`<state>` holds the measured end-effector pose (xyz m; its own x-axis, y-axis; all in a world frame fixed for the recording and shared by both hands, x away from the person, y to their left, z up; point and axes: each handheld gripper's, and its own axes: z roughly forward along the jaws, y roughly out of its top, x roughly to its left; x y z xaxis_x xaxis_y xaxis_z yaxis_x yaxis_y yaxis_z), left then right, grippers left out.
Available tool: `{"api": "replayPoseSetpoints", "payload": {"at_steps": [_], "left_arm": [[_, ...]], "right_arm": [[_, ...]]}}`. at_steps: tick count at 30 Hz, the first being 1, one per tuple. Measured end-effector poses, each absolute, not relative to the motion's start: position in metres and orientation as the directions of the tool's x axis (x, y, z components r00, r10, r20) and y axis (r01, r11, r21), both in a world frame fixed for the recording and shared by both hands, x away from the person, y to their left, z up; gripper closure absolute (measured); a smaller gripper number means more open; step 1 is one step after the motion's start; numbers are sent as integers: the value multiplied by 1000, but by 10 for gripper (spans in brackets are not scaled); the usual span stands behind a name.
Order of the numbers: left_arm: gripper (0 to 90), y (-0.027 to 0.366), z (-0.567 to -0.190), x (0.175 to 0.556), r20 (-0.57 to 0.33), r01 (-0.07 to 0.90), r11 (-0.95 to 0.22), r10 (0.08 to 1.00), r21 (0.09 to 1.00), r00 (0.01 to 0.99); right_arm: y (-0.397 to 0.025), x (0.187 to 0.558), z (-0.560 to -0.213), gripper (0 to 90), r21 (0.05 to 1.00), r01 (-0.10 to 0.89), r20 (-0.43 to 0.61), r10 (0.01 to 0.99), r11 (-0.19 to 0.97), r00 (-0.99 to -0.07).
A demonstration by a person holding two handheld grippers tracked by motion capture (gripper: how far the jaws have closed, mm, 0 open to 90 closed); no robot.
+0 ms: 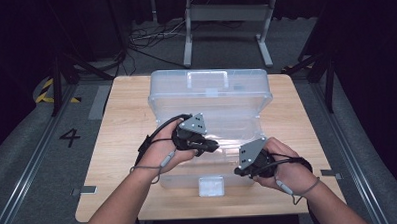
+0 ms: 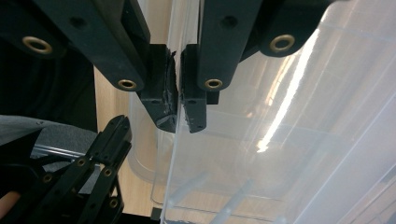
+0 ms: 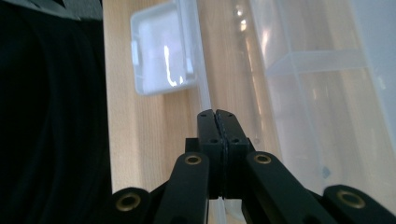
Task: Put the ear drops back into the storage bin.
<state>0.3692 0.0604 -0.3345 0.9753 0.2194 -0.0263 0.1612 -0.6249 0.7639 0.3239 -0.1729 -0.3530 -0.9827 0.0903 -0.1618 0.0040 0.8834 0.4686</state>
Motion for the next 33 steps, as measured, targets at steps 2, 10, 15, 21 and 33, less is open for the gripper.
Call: {"api": "replayPoseSetpoints", "payload": {"at_steps": [2, 10, 15, 21, 33], "left_arm": [[850, 60, -334, 369, -27, 161, -624, 219, 765, 975], [849, 61, -335, 369, -29, 162, -626, 216, 762, 976], [849, 61, -335, 369, -32, 166, -622, 220, 765, 975], [848, 61, -335, 369, -30, 163, -626, 218, 763, 975], [848, 61, -337, 366, -27, 161, -624, 219, 765, 975]], "right_arm": [[-175, 323, -349, 900, 493, 7, -155, 96, 870, -983], [-188, 324, -337, 900, 607, 26, -170, 161, 795, -972], [-201, 328, -327, 900, 680, 59, -170, 235, 731, -957], [-215, 332, -321, 900, 757, 105, -145, 323, 645, -935], [-245, 340, -317, 900, 866, 193, -65, 488, 460, -870]]}}
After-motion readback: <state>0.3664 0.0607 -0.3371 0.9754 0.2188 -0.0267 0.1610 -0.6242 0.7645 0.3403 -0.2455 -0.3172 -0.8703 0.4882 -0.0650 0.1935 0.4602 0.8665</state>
